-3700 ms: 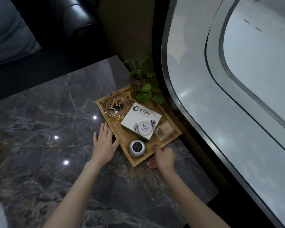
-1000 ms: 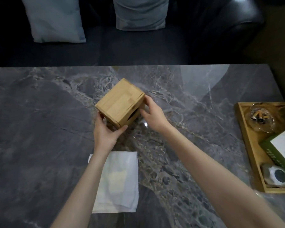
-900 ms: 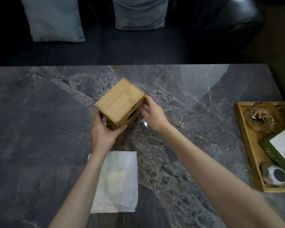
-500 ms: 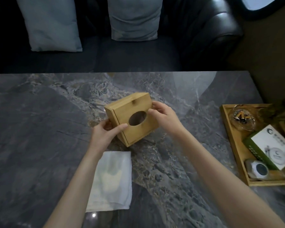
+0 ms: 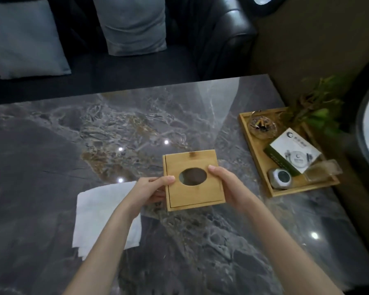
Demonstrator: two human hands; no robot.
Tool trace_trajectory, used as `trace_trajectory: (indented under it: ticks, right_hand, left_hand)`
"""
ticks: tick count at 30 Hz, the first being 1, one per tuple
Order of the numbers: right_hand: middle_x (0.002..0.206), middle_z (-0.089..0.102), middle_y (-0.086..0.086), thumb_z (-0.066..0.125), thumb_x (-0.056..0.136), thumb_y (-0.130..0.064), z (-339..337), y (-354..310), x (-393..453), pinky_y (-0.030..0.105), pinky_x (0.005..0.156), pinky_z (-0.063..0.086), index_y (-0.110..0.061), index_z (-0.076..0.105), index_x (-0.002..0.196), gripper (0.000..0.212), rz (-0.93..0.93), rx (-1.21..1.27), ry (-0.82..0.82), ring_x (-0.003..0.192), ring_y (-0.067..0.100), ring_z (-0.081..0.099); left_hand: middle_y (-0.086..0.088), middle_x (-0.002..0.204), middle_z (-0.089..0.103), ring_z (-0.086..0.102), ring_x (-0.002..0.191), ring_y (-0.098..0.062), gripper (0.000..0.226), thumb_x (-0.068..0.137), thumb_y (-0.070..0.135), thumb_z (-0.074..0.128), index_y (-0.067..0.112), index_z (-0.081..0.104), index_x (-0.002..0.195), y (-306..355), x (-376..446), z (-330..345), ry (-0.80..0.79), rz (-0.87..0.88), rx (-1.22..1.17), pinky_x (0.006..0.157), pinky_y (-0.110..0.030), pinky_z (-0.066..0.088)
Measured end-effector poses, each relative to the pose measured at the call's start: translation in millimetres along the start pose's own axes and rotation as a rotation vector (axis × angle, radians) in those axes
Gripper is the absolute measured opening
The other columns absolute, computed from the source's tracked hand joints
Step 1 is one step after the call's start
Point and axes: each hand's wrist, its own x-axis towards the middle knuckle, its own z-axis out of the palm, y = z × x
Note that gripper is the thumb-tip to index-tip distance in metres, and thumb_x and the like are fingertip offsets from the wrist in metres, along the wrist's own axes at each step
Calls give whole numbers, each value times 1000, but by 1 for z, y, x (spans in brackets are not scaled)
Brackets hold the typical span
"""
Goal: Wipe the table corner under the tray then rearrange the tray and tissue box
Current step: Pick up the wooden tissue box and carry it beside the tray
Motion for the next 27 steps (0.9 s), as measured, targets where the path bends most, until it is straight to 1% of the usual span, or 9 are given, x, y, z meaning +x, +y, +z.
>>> trace_trajectory:
  ticks: [3,5,9,12,15,17,19,22,27]
  right_hand:
    - [121,64,18,77,55,-59,-28,14,-16,47,92,51,-13,54,127,88,-21,-2,37,110,36,61]
    - [120,64,17,78,52,-62,-45,19,-27,48,93,50,-13,53,127,93,-41,-9,67,108,34,62]
    - [116,66,16,74,59,-53,-80,23,-54,41,84,54,-12,55,123,79,-80,35,151,103,31,64]
    - [116,66,16,74,60,-50,-111,31,-75,48,91,53,-12,58,120,73,-104,115,219,104,32,64]
    - [116,67,18,73,64,-46,-140,41,-94,55,94,50,-12,59,119,66,-131,264,295,106,36,64]
    - [116,67,19,74,63,-45,-161,50,-108,57,95,48,-13,59,118,65,-153,369,366,107,37,63]
    - [117,67,18,75,60,-46,-178,59,-118,54,89,53,-15,58,120,70,-172,474,417,106,36,64]
    - [116,67,18,72,64,-43,-197,73,-133,40,67,58,-15,55,124,69,-189,597,481,100,34,67]
    - [117,65,19,71,69,-36,-217,91,-152,35,57,58,-13,47,131,70,-212,730,468,81,25,73]
  left_hand:
    - [1,76,77,72,74,-13,40,64,44,73,12,71,89,-2,-5,28,-57,-22,43,72,-26,54]
    - [2,77,77,72,75,-13,41,67,44,69,11,70,92,-1,-8,48,-76,-32,54,70,-24,54]
    - [0,83,77,71,80,-15,47,67,53,66,13,71,92,3,-14,92,-127,-17,79,68,-22,53]
    - [0,88,74,70,80,-14,61,59,56,61,15,66,103,7,-17,133,-119,24,63,70,-23,53]
    - [-1,120,57,57,108,-18,94,54,62,69,19,42,133,3,-13,170,-62,44,26,96,-35,47]
    - [1,134,43,45,124,-19,107,49,67,70,24,31,139,-2,-11,197,-92,20,20,109,-40,35]
    - [1,138,39,42,127,-20,104,53,64,71,26,29,140,-7,-10,224,-133,-11,-47,109,-38,34]
    - [-4,133,51,50,119,-21,91,58,48,75,22,36,136,-15,-10,268,-169,-47,-182,105,-39,38]
    - [-6,116,63,60,108,-24,79,48,28,81,17,52,121,-23,-6,324,-49,-36,-312,97,-43,47]
